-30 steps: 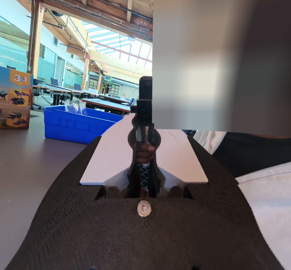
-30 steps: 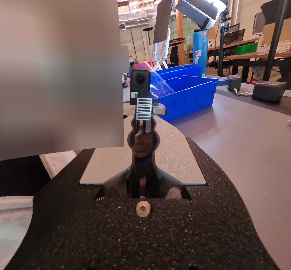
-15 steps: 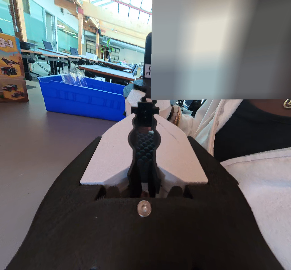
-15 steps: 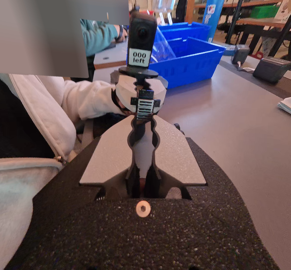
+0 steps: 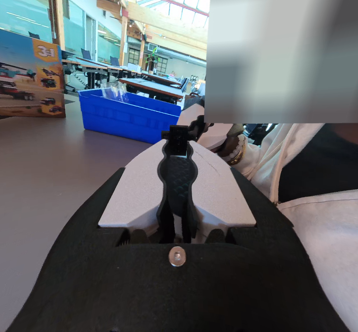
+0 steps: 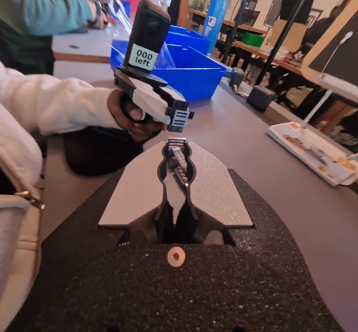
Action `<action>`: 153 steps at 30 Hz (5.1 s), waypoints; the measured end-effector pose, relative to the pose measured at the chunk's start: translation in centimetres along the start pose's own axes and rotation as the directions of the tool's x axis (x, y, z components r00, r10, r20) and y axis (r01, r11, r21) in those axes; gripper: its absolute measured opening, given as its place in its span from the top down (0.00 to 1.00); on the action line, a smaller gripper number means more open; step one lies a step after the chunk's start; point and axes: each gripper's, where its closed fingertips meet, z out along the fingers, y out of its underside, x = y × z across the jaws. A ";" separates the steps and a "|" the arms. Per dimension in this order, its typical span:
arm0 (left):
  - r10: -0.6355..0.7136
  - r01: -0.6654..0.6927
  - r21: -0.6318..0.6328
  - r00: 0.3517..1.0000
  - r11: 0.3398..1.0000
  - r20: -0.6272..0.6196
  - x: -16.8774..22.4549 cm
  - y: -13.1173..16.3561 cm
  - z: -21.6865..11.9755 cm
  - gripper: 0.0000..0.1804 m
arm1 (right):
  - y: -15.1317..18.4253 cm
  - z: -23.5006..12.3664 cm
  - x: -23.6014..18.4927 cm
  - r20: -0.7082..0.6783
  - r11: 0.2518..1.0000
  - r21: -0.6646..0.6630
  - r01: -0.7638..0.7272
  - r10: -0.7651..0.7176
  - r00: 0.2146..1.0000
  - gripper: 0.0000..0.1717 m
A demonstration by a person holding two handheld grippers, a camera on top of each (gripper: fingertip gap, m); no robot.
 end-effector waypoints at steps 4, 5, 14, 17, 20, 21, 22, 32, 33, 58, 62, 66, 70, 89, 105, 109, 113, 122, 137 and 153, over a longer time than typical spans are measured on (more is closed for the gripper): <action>0.009 -0.008 0.025 0.998 1.000 -0.062 1.0 -0.3 0.2 0.91 | 0.5 -1.4 1.4 0.004 0.995 0.038 -0.090 0.090 0.996 0.91; 0.015 -0.013 0.038 0.998 0.999 -0.065 1.1 -0.4 0.2 0.91 | 0.4 -2.2 2.2 -0.039 0.997 0.033 -0.067 0.068 0.997 0.91; -0.047 0.058 0.127 0.994 0.990 -0.094 1.4 -1.6 0.0 0.91 | 7.7 -25.0 16.5 -0.787 0.860 -0.408 -0.307 -0.161 0.596 0.90; -0.046 0.059 0.122 0.993 0.991 -0.108 1.6 -1.5 0.1 0.91 | 12.0 -28.0 16.7 -0.789 0.746 -0.473 -0.468 -0.122 0.602 0.76; -0.050 0.060 0.105 0.994 0.993 -0.092 1.4 -1.1 0.2 0.91 | 13.2 -29.0 17.0 -0.784 0.711 -0.518 -0.475 -0.172 0.596 0.72; -0.051 0.060 0.108 0.995 0.992 -0.090 1.3 -1.2 0.2 0.91 | 13.2 -29.0 17.1 -0.783 0.715 -0.522 -0.465 -0.185 0.594 0.72; -0.053 0.063 0.113 0.995 0.992 -0.088 1.2 -1.3 0.2 0.91 | 13.0 -29.1 17.2 -0.789 0.723 -0.515 -0.461 -0.189 0.585 0.72; -0.130 0.157 0.245 0.984 0.957 -0.123 0.7 -2.9 -0.7 0.91 | 1.4 -11.8 8.9 -0.353 0.976 -0.061 -0.211 0.177 0.919 0.80; -0.119 0.146 0.241 0.985 0.960 -0.122 0.8 -2.9 -0.7 0.91 | 0.8 -9.2 6.8 -0.227 0.974 -0.044 -0.221 0.206 0.952 0.80; 0.038 -0.035 0.027 0.991 0.999 -0.126 2.6 0.3 1.1 0.91 | -2.0 0.0 -1.6 0.359 0.906 0.009 -0.424 0.393 0.847 0.91; 0.023 -0.022 0.011 0.991 1.000 -0.128 2.6 0.6 1.3 0.91 | -1.7 -0.1 -1.6 0.361 0.904 0.002 -0.427 0.398 0.843 0.91; 0.005 -0.004 0.006 0.991 1.000 -0.134 2.6 0.7 1.3 0.91 | -1.7 -0.2 -1.6 0.347 0.922 0.058 -0.384 0.342 0.874 0.91; -0.021 0.024 0.019 0.990 1.000 -0.140 2.5 0.4 1.2 0.91 | -1.8 -0.1 -1.4 0.299 0.934 0.128 -0.335 0.285 0.911 0.92; -0.048 0.052 0.046 0.994 0.998 -0.097 1.7 -0.1 0.9 0.91 | 2.0 -16.3 12.4 -0.552 0.978 -0.144 -0.152 0.048 0.832 0.91; -0.044 0.049 0.054 0.996 0.997 -0.077 1.5 -0.1 0.9 0.91 | 11.7 -28.2 16.6 -0.807 0.800 -0.349 -0.488 0.007 0.590 0.82; -0.059 0.062 0.063 0.997 0.996 -0.053 0.9 -0.2 0.7 0.91 | 11.8 -28.3 17.2 -0.833 0.797 -0.334 -0.504 0.001 0.553 0.78; -0.103 0.106 0.100 0.994 0.989 -0.037 0.2 -0.5 0.4 0.91 | 8.9 -26.9 17.1 -0.856 0.897 -0.165 -0.410 0.076 0.512 0.77; -0.086 0.083 0.131 0.996 0.988 0.016 -0.6 -1.0 -0.3 0.91 | -2.3 -13.0 9.9 -0.332 0.913 0.368 -0.176 0.305 0.893 0.82; -0.012 0.002 0.143 0.998 0.990 0.067 -0.7 -1.4 -0.4 0.91 | -3.4 0.3 3.0 0.225 0.807 0.415 -0.421 0.357 0.907 0.85; 0.207 -0.209 0.037 0.977 0.977 0.043 0.7 -0.3 0.3 0.91 | -2.8 1.1 -0.1 0.301 0.856 0.379 -0.351 0.245 0.922 0.91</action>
